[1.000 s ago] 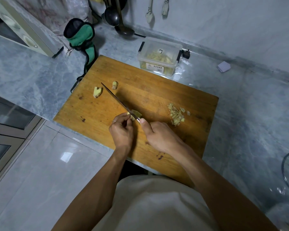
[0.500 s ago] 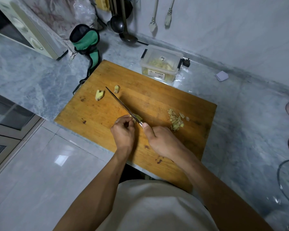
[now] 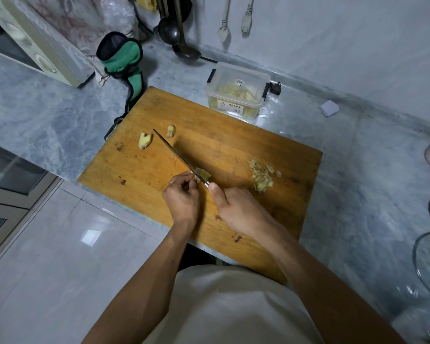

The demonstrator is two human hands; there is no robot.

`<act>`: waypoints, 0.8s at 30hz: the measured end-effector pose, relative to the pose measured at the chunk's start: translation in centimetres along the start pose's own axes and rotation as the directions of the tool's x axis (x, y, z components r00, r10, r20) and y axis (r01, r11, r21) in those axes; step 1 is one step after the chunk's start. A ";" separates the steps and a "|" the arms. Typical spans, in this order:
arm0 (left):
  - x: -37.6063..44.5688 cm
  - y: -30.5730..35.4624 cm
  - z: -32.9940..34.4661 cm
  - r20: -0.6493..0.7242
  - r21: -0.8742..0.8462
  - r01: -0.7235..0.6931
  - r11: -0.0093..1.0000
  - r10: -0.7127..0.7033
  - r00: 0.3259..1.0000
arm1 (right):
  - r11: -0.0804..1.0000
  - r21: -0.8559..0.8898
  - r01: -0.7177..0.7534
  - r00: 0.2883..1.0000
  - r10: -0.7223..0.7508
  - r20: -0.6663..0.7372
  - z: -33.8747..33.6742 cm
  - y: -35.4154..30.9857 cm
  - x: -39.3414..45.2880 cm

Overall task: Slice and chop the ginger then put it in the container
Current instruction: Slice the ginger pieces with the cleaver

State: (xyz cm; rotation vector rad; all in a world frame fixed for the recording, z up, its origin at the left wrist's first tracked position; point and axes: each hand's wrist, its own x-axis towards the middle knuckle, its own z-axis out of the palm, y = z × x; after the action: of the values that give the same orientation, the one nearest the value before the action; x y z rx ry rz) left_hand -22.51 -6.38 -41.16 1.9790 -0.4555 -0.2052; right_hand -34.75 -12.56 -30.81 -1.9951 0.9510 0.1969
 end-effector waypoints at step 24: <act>0.1 0.2 0.2 0.004 0.017 -0.015 1.000 0.015 1.000 | 0.999 0.048 -0.024 0.999 0.026 -0.040 0.8 0.4 1.1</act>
State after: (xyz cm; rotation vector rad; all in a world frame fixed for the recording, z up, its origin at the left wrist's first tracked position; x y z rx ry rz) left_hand -22.49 -6.62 -41.08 1.9912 -0.4762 -0.1968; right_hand -34.05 -12.65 -32.09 -1.9513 0.9976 0.1466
